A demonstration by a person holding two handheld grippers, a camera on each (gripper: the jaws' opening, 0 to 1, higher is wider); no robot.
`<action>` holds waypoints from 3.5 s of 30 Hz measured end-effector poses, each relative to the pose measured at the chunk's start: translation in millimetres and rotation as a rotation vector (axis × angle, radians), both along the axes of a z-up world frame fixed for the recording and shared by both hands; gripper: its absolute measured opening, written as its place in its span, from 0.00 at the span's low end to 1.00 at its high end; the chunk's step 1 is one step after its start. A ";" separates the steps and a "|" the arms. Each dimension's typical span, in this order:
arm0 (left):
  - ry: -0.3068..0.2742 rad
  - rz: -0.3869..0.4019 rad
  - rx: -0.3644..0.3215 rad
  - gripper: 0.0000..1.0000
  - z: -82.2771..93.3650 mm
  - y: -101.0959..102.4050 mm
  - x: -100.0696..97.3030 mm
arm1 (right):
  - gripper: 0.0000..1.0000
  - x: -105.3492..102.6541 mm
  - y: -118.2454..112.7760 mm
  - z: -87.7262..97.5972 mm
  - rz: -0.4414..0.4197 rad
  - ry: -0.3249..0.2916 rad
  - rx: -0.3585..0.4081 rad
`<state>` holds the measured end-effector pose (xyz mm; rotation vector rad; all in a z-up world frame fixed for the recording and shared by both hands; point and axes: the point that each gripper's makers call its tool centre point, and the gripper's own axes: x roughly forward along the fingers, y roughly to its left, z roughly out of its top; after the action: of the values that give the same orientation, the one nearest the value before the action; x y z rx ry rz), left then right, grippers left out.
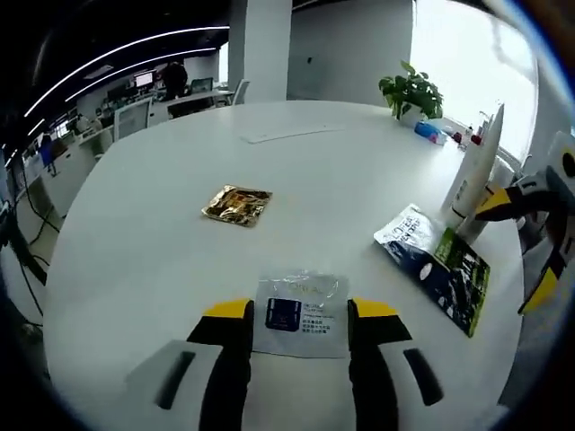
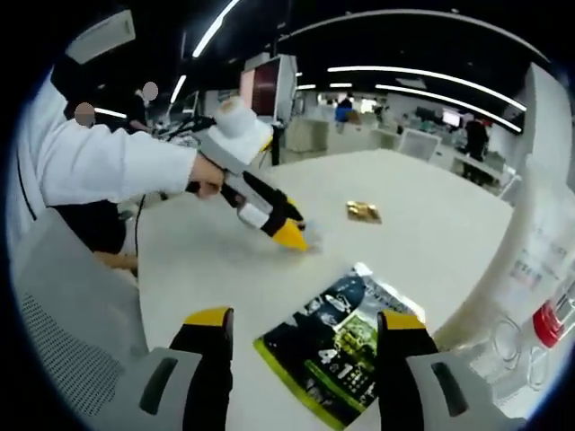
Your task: Arrange the skincare products in the storage area until every visible bottle or jar stands upright without overlapping.
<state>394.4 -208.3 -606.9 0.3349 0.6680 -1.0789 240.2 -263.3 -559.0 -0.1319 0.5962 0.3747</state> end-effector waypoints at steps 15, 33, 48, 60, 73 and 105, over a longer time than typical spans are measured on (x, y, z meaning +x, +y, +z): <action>0.029 -0.069 -0.082 0.44 4.1 1.4 -53.0 | 0.43 -4.9 14.0 -14.5 0.045 0.039 0.011; 0.015 -0.181 -0.166 0.43 13.5 12.0 -104.9 | 0.28 -0.3 27.9 -11.2 0.030 0.063 0.148; -0.038 -0.269 -0.216 0.43 23.9 11.8 -129.4 | 0.20 -1.1 52.2 -17.1 0.053 0.098 0.225; -0.102 -0.369 -0.250 0.43 32.4 3.2 -149.8 | 0.08 -7.1 61.6 -20.0 0.073 0.118 0.257; -0.154 -0.410 -0.209 0.40 39.7 4.6 -151.3 | 0.00 -5.8 56.3 -10.9 0.073 0.092 0.260; 0.074 -0.389 -0.180 0.19 48.5 26.6 -150.4 | 0.00 -14.0 65.9 14.6 0.237 0.020 0.270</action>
<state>244.0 -181.6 -558.3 0.2754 0.5780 -1.5183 226.1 -197.4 -544.4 0.0614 0.5450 0.6833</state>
